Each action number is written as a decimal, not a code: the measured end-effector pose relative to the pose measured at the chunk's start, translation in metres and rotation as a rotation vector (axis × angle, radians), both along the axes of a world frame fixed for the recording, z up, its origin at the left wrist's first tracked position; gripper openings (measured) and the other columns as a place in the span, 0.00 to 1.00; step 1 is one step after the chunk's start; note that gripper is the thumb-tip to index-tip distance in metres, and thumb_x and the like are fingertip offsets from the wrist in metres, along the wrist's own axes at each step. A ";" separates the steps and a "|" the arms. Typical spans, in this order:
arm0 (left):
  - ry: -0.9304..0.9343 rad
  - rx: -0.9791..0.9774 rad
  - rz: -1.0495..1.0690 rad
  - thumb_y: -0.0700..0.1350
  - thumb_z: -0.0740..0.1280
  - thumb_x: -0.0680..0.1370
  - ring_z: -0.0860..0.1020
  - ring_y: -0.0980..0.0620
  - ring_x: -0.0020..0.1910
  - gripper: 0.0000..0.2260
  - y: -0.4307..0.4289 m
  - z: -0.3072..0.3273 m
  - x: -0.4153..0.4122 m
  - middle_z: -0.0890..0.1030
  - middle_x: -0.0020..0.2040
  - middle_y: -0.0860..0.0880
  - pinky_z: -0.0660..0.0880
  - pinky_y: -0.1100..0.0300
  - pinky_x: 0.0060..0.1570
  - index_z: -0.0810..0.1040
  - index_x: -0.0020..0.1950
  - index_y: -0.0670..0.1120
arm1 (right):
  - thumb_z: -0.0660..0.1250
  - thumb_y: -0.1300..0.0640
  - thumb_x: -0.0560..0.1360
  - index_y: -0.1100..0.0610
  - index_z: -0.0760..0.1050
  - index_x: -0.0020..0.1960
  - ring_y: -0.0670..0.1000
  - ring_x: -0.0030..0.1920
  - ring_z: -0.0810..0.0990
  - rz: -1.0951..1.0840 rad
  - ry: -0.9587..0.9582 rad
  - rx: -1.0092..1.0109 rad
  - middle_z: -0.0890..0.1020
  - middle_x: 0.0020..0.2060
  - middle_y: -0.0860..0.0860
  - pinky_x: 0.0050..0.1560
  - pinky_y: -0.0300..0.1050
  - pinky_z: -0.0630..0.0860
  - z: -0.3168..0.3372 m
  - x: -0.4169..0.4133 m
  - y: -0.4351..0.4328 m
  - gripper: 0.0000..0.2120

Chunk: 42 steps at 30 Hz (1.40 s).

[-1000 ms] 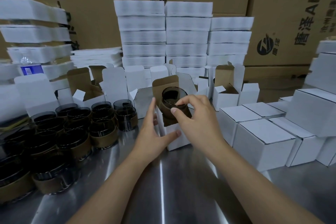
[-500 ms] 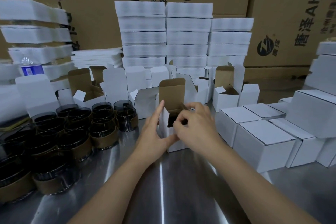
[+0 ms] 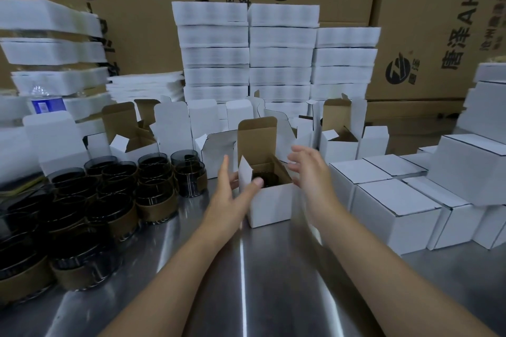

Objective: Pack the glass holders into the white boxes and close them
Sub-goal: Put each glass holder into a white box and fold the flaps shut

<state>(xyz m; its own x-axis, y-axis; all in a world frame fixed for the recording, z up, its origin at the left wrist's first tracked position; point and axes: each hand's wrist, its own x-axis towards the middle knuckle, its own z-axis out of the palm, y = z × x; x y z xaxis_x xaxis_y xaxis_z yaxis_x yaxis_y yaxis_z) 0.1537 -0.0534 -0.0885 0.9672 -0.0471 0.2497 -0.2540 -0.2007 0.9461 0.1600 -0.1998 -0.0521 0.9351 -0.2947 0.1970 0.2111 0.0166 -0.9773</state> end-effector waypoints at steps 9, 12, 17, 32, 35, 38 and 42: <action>0.176 -0.154 0.037 0.64 0.58 0.76 0.76 0.59 0.58 0.22 0.000 -0.004 0.013 0.79 0.60 0.56 0.69 0.55 0.64 0.73 0.66 0.56 | 0.65 0.49 0.75 0.54 0.77 0.58 0.51 0.50 0.79 0.220 0.364 0.077 0.82 0.51 0.53 0.41 0.44 0.72 -0.014 0.011 -0.003 0.14; 0.204 -0.201 0.060 0.58 0.63 0.77 0.78 0.58 0.56 0.18 0.002 -0.001 0.012 0.80 0.58 0.54 0.71 0.53 0.65 0.75 0.64 0.53 | 0.68 0.51 0.73 0.52 0.76 0.60 0.50 0.51 0.81 0.274 0.293 0.024 0.82 0.52 0.51 0.45 0.43 0.74 -0.016 0.012 -0.004 0.15; 0.185 -0.242 0.057 0.49 0.64 0.78 0.81 0.56 0.50 0.10 -0.001 0.004 0.008 0.83 0.47 0.54 0.75 0.53 0.60 0.78 0.57 0.49 | 0.70 0.58 0.71 0.46 0.73 0.64 0.46 0.53 0.80 0.350 0.255 0.021 0.80 0.56 0.48 0.49 0.40 0.75 -0.018 0.011 -0.008 0.23; 0.041 -0.304 0.053 0.33 0.66 0.75 0.81 0.57 0.49 0.23 0.003 0.011 0.006 0.83 0.50 0.53 0.74 0.65 0.51 0.71 0.67 0.50 | 0.66 0.66 0.71 0.45 0.72 0.63 0.52 0.47 0.81 0.470 0.228 0.070 0.84 0.49 0.52 0.45 0.42 0.75 -0.015 0.012 -0.007 0.25; 0.036 -0.308 0.043 0.32 0.67 0.75 0.80 0.57 0.51 0.21 0.004 0.011 0.005 0.83 0.50 0.54 0.74 0.65 0.52 0.73 0.65 0.50 | 0.65 0.67 0.71 0.43 0.74 0.62 0.51 0.48 0.80 0.495 0.202 0.058 0.84 0.48 0.50 0.43 0.41 0.74 -0.015 0.012 -0.008 0.25; 0.012 -0.309 0.040 0.31 0.66 0.74 0.80 0.54 0.54 0.19 0.003 0.012 0.005 0.82 0.53 0.51 0.75 0.64 0.52 0.76 0.59 0.51 | 0.63 0.70 0.71 0.44 0.76 0.57 0.49 0.45 0.80 0.503 0.164 0.081 0.84 0.45 0.48 0.38 0.40 0.73 -0.014 0.011 -0.009 0.24; -0.019 -0.286 0.056 0.31 0.67 0.74 0.80 0.51 0.51 0.13 0.003 0.012 0.003 0.82 0.51 0.47 0.74 0.60 0.54 0.77 0.52 0.47 | 0.65 0.70 0.71 0.49 0.78 0.48 0.46 0.41 0.80 0.508 0.162 0.062 0.84 0.36 0.43 0.40 0.40 0.74 -0.014 0.011 -0.011 0.16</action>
